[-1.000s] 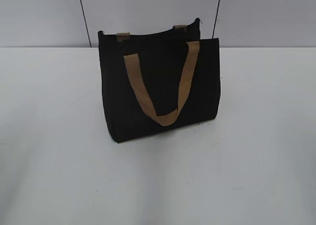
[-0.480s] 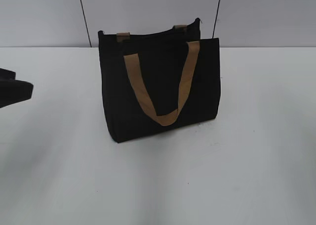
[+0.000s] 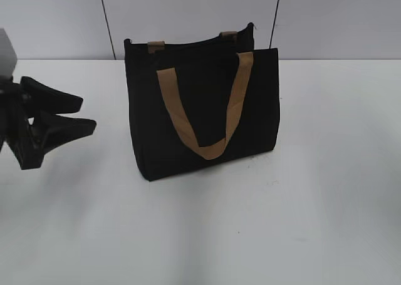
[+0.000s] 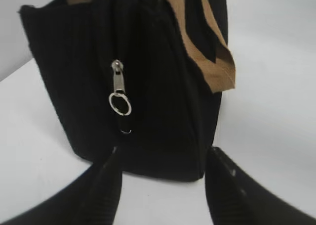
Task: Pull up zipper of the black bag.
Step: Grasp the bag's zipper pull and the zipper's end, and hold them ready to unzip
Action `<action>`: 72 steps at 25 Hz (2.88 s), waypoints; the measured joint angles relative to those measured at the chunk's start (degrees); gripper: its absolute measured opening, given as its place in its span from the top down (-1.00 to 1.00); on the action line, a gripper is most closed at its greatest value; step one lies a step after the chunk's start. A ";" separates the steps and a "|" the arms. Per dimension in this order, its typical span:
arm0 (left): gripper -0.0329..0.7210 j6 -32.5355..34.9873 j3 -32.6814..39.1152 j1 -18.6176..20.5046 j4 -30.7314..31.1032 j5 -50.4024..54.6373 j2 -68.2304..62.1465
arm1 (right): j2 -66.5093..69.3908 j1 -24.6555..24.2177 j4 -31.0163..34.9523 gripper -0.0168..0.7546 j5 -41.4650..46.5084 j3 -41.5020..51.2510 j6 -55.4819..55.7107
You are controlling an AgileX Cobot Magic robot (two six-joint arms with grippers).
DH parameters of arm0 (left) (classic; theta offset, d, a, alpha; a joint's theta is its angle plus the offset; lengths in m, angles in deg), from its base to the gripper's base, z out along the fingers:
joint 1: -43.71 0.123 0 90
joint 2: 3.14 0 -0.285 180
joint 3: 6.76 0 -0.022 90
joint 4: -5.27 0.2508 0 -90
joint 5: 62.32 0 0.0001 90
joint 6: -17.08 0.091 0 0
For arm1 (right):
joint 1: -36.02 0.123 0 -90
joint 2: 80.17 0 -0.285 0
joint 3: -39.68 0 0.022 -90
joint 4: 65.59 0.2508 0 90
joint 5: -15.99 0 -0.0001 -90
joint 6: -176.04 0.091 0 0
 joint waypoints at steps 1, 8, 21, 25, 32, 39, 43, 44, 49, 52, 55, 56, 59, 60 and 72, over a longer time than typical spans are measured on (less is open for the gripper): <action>-0.16 2.23 -0.08 0.00 -0.92 1.13 -1.72 | 1.74 0.97 0.00 -0.22 0.13 -1.43 0.00; -0.16 8.37 -4.93 0.00 -2.14 2.87 -13.84 | 10.98 7.68 -0.05 -0.22 0.29 -9.64 0.12; -0.16 8.47 -18.27 -6.30 -2.55 -2.08 -27.11 | 16.37 11.48 -0.05 -0.17 -0.63 -12.81 0.48; -0.16 5.36 -21.60 -6.92 -2.55 -2.98 -30.06 | 16.37 11.48 -0.11 -0.17 -0.73 -12.81 0.48; -0.16 4.43 -22.36 -7.08 -2.57 -3.31 -31.61 | 16.37 11.48 -0.11 -0.17 -1.55 -12.81 0.86; -0.06 4.13 -22.36 -7.19 -2.57 -1.33 -33.13 | 16.37 11.48 -0.11 -0.17 -2.36 -12.81 0.91; 0.19 3.84 -22.36 -7.19 -2.57 -0.89 -33.26 | 16.37 11.48 -0.11 -0.14 -2.36 -12.81 1.02; 0.29 3.80 -22.36 -7.19 -2.57 -0.83 -33.26 | 16.37 11.48 -0.11 -0.13 -2.36 -12.81 1.07; 0.69 0.00 -22.36 -7.19 -2.57 -0.37 -33.26 | 16.37 11.48 -0.11 -0.13 -2.37 -12.81 1.07; 0.73 -2.52 -22.36 -7.19 -2.57 -0.43 -33.21 | 16.37 11.48 0.02 -0.13 -2.37 -12.81 1.07; 0.73 -3.65 -22.36 -7.19 -2.51 -1.65 -32.22 | 16.37 11.48 1.95 -0.13 -2.37 -12.81 -1.19; 0.73 -3.69 -22.36 -7.19 -2.51 -2.53 -31.46 | 16.37 11.48 3.05 -0.13 -2.37 -12.81 -2.33; 0.74 -3.77 -22.36 -7.19 -2.51 -5.26 -28.38 | 16.37 11.48 5.59 -0.13 -2.85 -12.81 -4.63; 0.74 -3.79 -22.36 -7.19 -2.51 -6.28 -27.12 | 16.37 11.48 6.28 -0.13 -3.35 -12.81 -4.63; 0.84 -3.90 -17.11 -7.19 -2.57 -18.58 -15.01 | 20.99 18.85 9.23 -0.13 -8.97 -12.81 -0.96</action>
